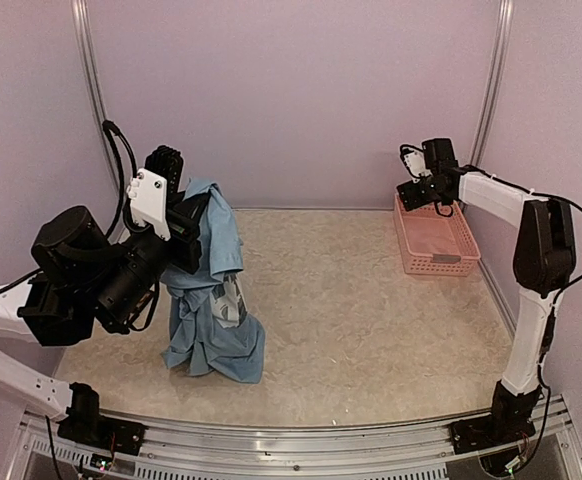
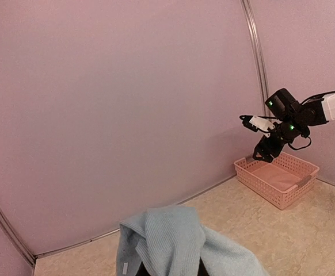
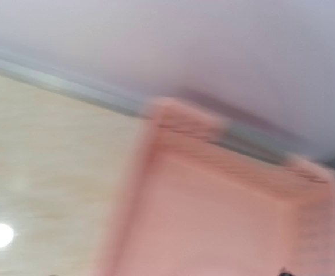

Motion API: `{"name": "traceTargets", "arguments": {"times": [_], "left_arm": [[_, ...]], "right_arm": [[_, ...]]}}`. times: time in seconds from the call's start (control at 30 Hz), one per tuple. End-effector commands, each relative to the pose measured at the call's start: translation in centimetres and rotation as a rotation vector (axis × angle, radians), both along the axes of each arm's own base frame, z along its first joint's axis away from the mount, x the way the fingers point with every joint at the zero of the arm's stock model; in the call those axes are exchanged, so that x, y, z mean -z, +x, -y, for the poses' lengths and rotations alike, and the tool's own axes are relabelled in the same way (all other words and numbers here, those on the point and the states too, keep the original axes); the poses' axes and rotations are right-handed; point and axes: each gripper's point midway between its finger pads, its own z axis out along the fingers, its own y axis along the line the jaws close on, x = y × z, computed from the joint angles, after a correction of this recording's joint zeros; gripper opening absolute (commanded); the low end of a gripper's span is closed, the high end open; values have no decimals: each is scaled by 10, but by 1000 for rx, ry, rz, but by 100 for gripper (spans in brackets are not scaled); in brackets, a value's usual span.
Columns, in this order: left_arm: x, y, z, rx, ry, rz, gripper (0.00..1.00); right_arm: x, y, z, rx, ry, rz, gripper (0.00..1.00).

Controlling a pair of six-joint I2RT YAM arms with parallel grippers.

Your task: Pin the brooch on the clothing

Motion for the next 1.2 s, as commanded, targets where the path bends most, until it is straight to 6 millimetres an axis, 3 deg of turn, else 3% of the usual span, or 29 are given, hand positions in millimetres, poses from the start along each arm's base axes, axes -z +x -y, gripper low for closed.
{"name": "traceTargets", "arguments": {"times": [0.0, 0.13, 0.23, 0.33, 0.5, 0.83, 1.17], "left_arm": [[-21, -2, -1, 29, -73, 10, 0], [-19, -1, -2, 25, -73, 1, 0], [-19, -1, -4, 22, -74, -2, 0], [-20, -2, -5, 24, -77, -1, 0], [-19, -2, -5, 22, -73, -1, 0], [-20, -1, -7, 16, -77, -3, 0], [-16, 0, -2, 17, -70, -11, 0]], "right_arm": [[64, -11, -32, -36, 78, -127, 77], [99, -12, -28, 1, 57, -191, 64], [119, -14, -20, 32, 14, -225, 49], [125, -17, -9, 60, -24, -221, 38], [117, -15, 19, 113, -52, -165, 24], [138, 5, 65, 165, -30, -189, 19], [142, 28, 82, 313, 42, -153, 20]]}}
